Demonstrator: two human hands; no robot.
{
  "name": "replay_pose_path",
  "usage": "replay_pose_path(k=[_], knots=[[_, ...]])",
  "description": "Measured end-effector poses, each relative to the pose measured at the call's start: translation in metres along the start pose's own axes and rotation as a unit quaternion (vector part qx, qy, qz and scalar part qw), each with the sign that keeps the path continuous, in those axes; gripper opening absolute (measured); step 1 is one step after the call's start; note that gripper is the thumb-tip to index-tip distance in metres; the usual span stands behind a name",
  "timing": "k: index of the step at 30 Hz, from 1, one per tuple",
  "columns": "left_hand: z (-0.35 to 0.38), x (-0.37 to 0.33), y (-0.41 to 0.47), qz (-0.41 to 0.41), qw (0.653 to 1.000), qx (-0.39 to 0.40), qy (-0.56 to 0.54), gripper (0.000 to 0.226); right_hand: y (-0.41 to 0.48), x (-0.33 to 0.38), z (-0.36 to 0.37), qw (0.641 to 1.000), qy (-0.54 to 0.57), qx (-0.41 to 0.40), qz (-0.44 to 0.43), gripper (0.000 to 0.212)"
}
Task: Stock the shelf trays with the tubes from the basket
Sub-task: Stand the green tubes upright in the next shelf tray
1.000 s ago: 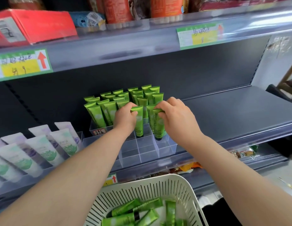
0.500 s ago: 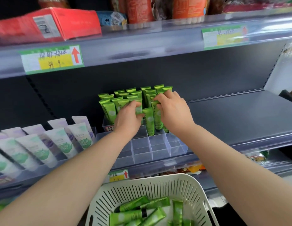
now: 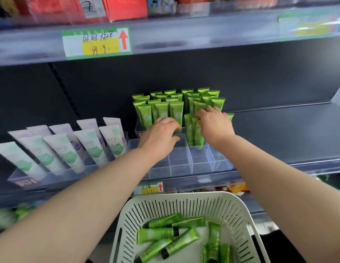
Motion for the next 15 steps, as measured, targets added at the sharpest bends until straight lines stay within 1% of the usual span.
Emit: replay_pose_path(k=[3,6,11,15], knots=[[-0.001,0.000,-0.002,0.002,1.000,-0.002,-0.005,0.027,0.000,-0.001,-0.001,1.000,0.001,0.004,0.005,0.040],[-0.004,0.000,-0.006,0.003,1.000,-0.013,-0.016,0.026,-0.003,0.003,-0.007,1.000,-0.007,-0.023,-0.001,0.043],[-0.001,-0.003,-0.029,0.007,0.999,-0.031,-0.039,0.026,-0.030,0.019,-0.011,0.991,-0.032,-0.126,-0.037,0.042],[0.008,-0.005,-0.068,0.029,0.993,-0.066,-0.097,0.023,-0.070,0.037,-0.003,0.983,-0.008,-0.170,-0.062,0.040]])
Point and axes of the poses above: each hand's wrist, its own y-axis towards the middle knuckle, its own z-axis out of the palm, x = y × z, the point moved 1 cm from there along y, towards the middle knuckle, and after that the axes turned 12 degrees about -z, right-handed, at the moved point
